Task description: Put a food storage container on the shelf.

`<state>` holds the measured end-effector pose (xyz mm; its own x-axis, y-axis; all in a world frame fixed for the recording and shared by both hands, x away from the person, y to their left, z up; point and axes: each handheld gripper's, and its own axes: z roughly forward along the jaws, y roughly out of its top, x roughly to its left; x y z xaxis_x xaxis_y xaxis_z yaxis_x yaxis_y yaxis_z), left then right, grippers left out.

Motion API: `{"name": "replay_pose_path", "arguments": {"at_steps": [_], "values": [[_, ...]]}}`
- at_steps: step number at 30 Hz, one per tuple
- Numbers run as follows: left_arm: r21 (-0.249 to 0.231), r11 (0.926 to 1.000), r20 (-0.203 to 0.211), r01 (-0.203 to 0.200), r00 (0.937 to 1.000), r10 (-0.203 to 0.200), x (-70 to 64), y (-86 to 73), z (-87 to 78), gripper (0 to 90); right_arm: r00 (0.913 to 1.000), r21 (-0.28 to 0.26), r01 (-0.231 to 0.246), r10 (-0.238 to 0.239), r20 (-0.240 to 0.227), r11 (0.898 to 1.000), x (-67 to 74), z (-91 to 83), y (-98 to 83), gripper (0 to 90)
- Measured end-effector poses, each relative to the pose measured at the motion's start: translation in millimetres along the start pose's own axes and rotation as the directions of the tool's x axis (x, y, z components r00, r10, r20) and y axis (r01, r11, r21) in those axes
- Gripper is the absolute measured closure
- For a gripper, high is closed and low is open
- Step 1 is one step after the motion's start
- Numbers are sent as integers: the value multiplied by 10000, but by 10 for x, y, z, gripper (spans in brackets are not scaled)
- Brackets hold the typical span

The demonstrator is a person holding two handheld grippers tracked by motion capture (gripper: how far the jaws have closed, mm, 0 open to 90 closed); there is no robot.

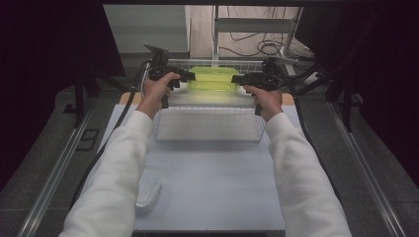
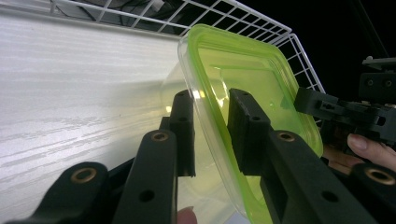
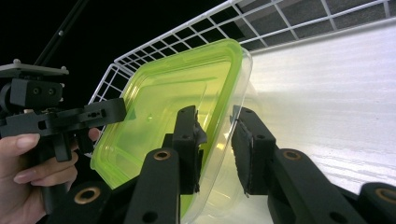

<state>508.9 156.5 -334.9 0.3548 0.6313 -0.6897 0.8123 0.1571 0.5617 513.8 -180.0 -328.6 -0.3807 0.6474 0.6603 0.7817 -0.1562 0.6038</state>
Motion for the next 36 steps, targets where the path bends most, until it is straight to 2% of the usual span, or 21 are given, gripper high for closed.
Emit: {"name": "replay_pose_path", "arguments": {"at_steps": [3,4,6,8,10,13,15,18,20,22,23,25,26,28,30,32,36], "values": [[-90,9998,-199,-170,9997,168,-1,-6,4,684,9999,-111,-108,107,-71,9999,-15,3,-12,701],[-102,9997,-286,-213,9994,210,2,-7,4,649,9997,-112,-195,193,-131,9997,-24,3,-16,695],[-85,9995,-509,-300,9983,295,14,-6,2,526,9992,-189,-360,357,-171,9992,-42,-1,-34,655],[-283,9983,-695,-504,9964,483,4,-9,-14,423,9999,-310,-88,91,79,9995,-38,-10,-40,589],[-483,9956,-731,-797,9944,761,-23,-16,-40,382,9998,-515,76,-67,167,9986,-19,-32,-53,531],[-704,9902,-744,-1209,9905,1157,-65,-29,-90,333,9999,-1030,137,-143,-47,9946,21,-89,-77,469],[-830,9866,-830,-1404,9876,1336,-96,-39,-131,303,9989,-1277,470,-468,44,9907,74,-134,-96,440],[-797,9781,-1011,-1921,9778,1838,-158,-66,-214,288,9944,-1553,1003,-939,480,9828,135,-213,-121,397],[-852,9730,-920,-2146,9741,2068,-229,-93,-285,282,9882,-1777,1454,-1343,731,9733,181,-290,-139,379],[-876,9650,-979,-2473,9661,2387,-295,-125,-354,279,9805,-1883,1906,-1774,848,9634,219,-367,-159,374],[-812,9605,-1015,-2663,9608,2578,-321,-145,-387,276,9757,-1828,2141,-2010,875,9595,234,-404,-168,374],[-819,9560,-1051,-2818,9563,2729,-369,-199,-428,275,9669,-1653,2510,-2389,898,9538,263,-461,-185,372],[-777,9525,-915,-2943,9535,2872,-391,-241,-457,275,9610,-1510,2725,-2609,922,9502,281,-495,-198,371],[-700,9469,-803,-3137,9480,3081,-418,-306,-497,276,9408,-1217,3330,-3206,1104,9351,310,-570,-232,360],[-767,9454,-667,-3167,9477,3121,-445,-389,-528,279,9261,-888,3695,-3586,1177,9250,328,-631,-265,342],[-681,9390,-755,-3372,9402,3322,-441,-472,-563,280,9071,-705,4104,-3990,1340,9092,338,-699,-311,331],[-511,9338,-758,-3540,9337,3498,-408,-632,-613,282,9008,-410,4276,-4220,1022,9030,282,-811,-412,327]]}}
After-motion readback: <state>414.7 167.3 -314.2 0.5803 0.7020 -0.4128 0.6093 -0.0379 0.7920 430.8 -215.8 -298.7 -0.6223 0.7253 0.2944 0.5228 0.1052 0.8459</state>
